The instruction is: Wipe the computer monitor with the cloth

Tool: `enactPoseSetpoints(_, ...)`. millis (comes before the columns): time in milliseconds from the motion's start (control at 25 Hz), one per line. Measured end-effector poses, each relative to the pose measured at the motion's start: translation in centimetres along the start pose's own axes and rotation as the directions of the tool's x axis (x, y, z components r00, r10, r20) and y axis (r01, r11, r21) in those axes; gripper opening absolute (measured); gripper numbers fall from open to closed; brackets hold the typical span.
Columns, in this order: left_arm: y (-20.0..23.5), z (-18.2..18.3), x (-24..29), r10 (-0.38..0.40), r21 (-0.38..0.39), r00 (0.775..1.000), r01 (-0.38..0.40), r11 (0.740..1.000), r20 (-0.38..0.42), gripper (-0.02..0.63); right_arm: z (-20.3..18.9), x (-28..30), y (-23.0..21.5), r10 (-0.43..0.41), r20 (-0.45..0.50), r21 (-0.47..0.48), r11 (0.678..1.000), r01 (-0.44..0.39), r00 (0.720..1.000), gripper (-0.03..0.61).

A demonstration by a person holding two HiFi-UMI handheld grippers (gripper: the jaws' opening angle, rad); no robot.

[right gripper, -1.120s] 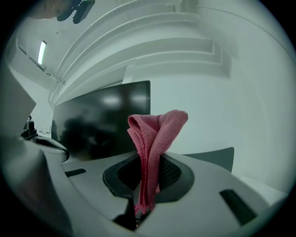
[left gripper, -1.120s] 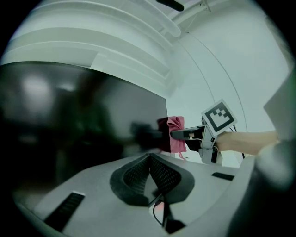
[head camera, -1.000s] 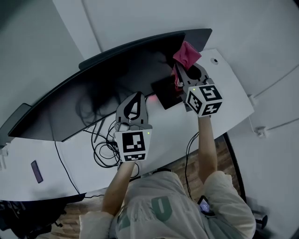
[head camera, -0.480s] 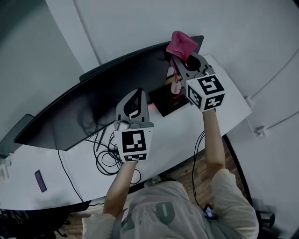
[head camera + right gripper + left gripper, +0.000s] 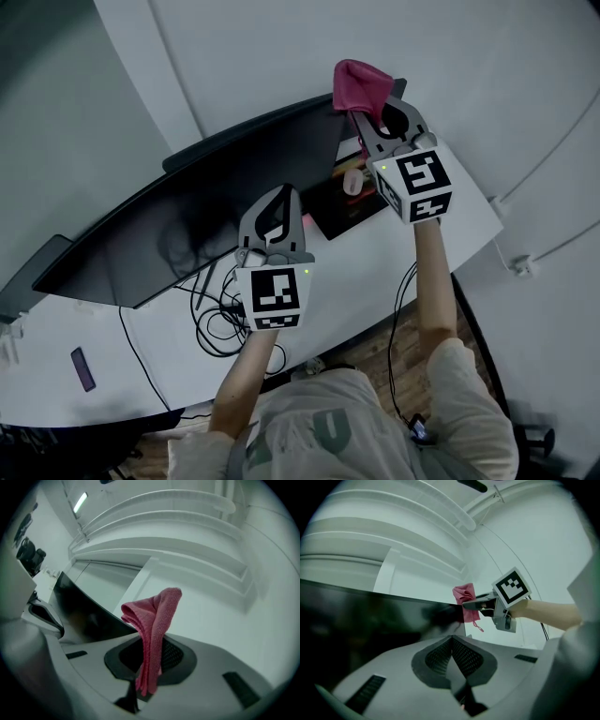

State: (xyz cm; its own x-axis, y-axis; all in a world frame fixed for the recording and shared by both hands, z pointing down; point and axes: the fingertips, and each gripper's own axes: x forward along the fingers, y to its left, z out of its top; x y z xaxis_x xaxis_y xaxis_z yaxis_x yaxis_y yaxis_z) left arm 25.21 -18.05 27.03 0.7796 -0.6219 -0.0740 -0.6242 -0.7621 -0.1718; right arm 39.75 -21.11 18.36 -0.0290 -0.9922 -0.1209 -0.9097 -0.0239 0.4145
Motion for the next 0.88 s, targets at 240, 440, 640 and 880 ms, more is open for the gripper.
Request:
enactPoseSetpoints(240, 0.7, -0.1, -0.8, 0.009, -0.014, 1.0, -0.009, 1.0, 0.005, 0.015, 1.6, 0.5, 1.6, 0.026, -0.064, -0.248, 0.968, -0.042, 0.998, 0.057)
enactPoseSetpoints(440, 1.1, 0.1, -1.5, 0.018, -0.018, 1.0, -0.018, 1.0, 0.011, 0.015, 2.4, 0.6, 2.8, 0.048, -0.095, -0.339, 0.938, -0.078, 0.994, 0.057)
enactPoseSetpoints(640, 2.3, 0.1, -2.4, 0.036, -0.021, 0.999, -0.036, 0.999, 0.018, 0.015, 3.2, 1.2, 6.7, 0.121, -0.134, -0.443, 0.88, -0.169, 0.984, 0.057)
enactPoseSetpoints(880, 4.2, 0.6, -3.8, 0.081, -0.017, 0.996, -0.081, 0.997, 0.027, 0.015, 5.7, 1.5, 12.4, 0.252, -0.133, -0.499, 0.819, -0.285, 0.959, 0.057)
